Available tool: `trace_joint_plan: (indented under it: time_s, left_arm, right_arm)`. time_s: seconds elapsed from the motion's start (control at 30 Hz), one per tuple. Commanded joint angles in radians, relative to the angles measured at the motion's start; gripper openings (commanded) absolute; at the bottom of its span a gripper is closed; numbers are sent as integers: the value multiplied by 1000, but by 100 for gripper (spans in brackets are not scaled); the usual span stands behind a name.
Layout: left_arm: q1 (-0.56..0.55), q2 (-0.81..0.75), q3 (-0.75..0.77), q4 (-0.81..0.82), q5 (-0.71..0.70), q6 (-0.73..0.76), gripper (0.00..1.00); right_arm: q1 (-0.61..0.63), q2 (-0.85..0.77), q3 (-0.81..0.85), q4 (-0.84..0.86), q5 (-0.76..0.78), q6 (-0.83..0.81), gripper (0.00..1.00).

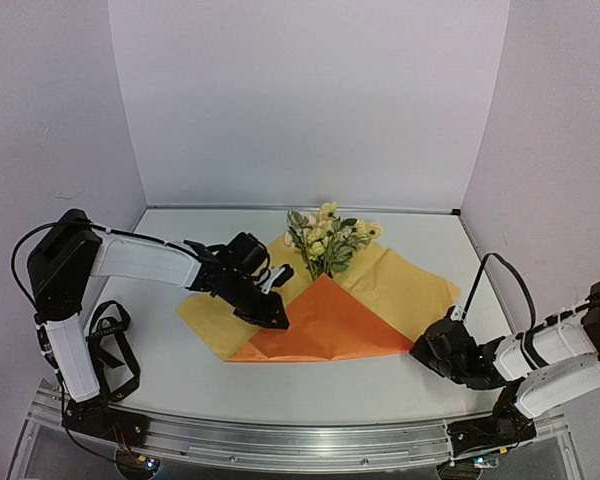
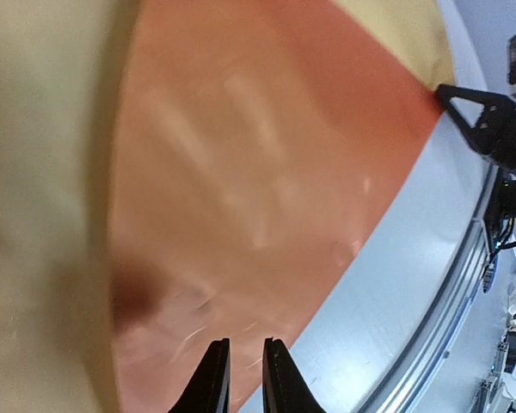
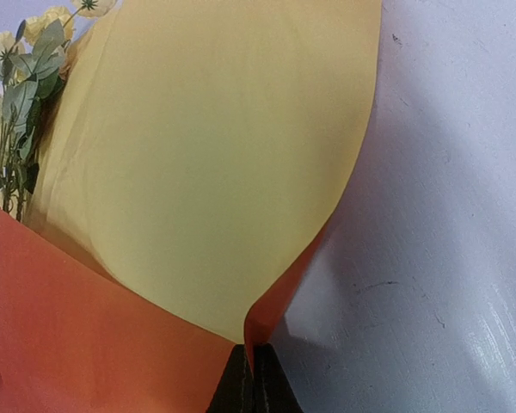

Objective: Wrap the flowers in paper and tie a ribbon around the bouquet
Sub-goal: Pick up the one-fourth-folded wrapping paper from the center of the board.

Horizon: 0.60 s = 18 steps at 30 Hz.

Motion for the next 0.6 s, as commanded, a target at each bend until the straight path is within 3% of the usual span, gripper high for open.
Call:
trace_joint_plan:
  time_s: [0.0, 0.2, 0.57]
  left_arm:
    - [-86, 72, 161, 45, -50, 165, 16]
    - [-179, 205, 287, 58, -66, 321, 15]
    - [-246, 327, 381, 70, -122, 422, 15]
  right_arm:
    - [16, -32, 40, -21, 29, -9, 0]
    - [36, -42, 54, -21, 31, -1, 0]
    - [62, -118, 43, -70, -3, 3, 0]
